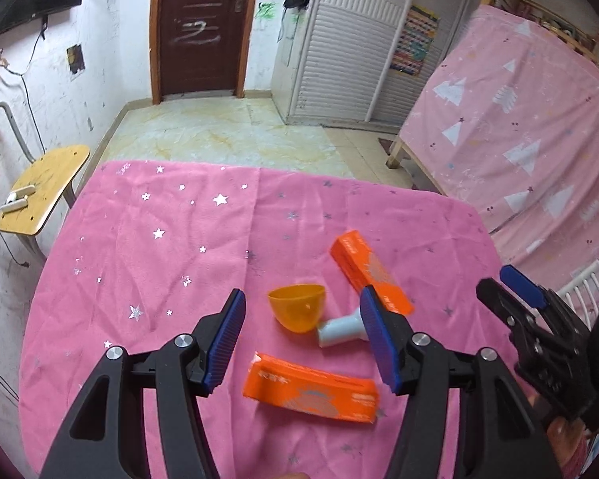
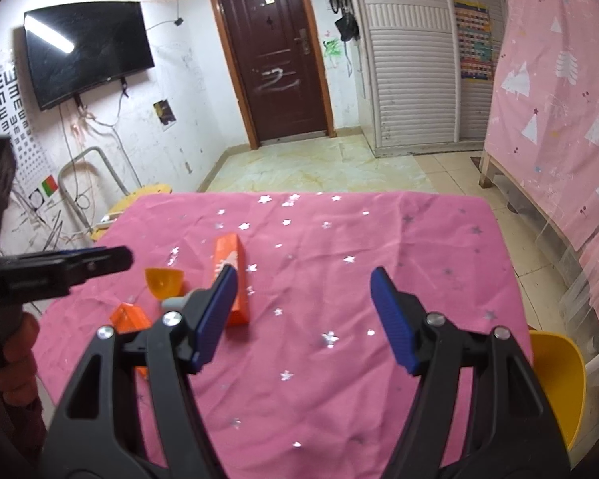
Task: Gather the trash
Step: 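Grasp the small orange cup with the left tool while the right tool grasps the orange box, then carry the orange cup and orange box over the yellow bin and open both tools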
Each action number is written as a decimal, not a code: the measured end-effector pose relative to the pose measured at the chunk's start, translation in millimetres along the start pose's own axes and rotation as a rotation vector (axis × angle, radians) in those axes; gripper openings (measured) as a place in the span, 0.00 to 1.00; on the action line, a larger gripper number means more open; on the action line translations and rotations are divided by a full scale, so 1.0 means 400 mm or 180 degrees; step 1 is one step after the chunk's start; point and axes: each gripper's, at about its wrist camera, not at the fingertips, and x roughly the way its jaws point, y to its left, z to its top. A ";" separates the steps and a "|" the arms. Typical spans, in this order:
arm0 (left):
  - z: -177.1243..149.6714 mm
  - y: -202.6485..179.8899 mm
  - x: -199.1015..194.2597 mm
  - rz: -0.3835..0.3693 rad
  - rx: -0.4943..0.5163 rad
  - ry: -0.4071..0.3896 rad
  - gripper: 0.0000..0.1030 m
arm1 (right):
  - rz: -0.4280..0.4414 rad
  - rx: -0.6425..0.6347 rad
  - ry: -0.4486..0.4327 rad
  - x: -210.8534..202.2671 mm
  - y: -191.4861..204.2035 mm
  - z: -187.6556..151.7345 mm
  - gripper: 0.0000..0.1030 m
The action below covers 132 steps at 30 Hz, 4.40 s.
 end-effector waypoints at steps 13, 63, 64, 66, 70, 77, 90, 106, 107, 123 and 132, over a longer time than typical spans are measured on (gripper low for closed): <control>0.013 0.009 0.115 -0.0025 0.0046 0.0236 0.50 | 0.0030 -0.0152 0.0165 0.047 0.050 -0.002 0.64; 0.038 0.149 0.059 -0.0076 -0.0205 -0.0069 0.32 | 0.0042 -0.0534 0.0604 0.226 0.187 0.033 0.39; 0.038 0.150 0.060 -0.0079 -0.0207 -0.0068 0.32 | 0.0040 -0.0545 0.0620 0.230 0.188 0.032 0.35; 0.037 0.152 0.062 -0.0083 -0.0211 -0.0072 0.32 | 0.0027 -0.0566 0.0657 0.241 0.192 0.028 0.29; 0.036 0.158 0.061 -0.0098 -0.0222 -0.0080 0.32 | -0.0005 -0.0590 0.0686 0.251 0.196 0.024 0.21; 0.036 0.154 0.059 -0.0095 -0.0208 -0.0081 0.32 | -0.0029 -0.0568 0.0644 0.247 0.191 0.024 0.21; 0.031 0.105 0.017 -0.0032 -0.0119 -0.0166 0.32 | 0.0014 -0.0447 0.0379 0.170 0.155 0.045 0.21; 0.017 -0.014 -0.034 -0.0009 0.0139 -0.0230 0.32 | -0.0076 -0.0181 0.0037 0.027 0.044 0.037 0.21; 0.018 -0.022 -0.036 -0.0008 0.0156 -0.0233 0.32 | -0.0088 -0.0158 0.0019 0.018 0.034 0.035 0.21; -0.002 -0.170 -0.061 -0.0051 0.0462 -0.0264 0.32 | -0.0361 0.0254 -0.0282 -0.119 -0.149 -0.015 0.21; -0.020 -0.278 -0.065 -0.0121 0.0694 -0.0258 0.32 | -0.0532 0.0478 -0.0362 -0.177 -0.252 -0.060 0.22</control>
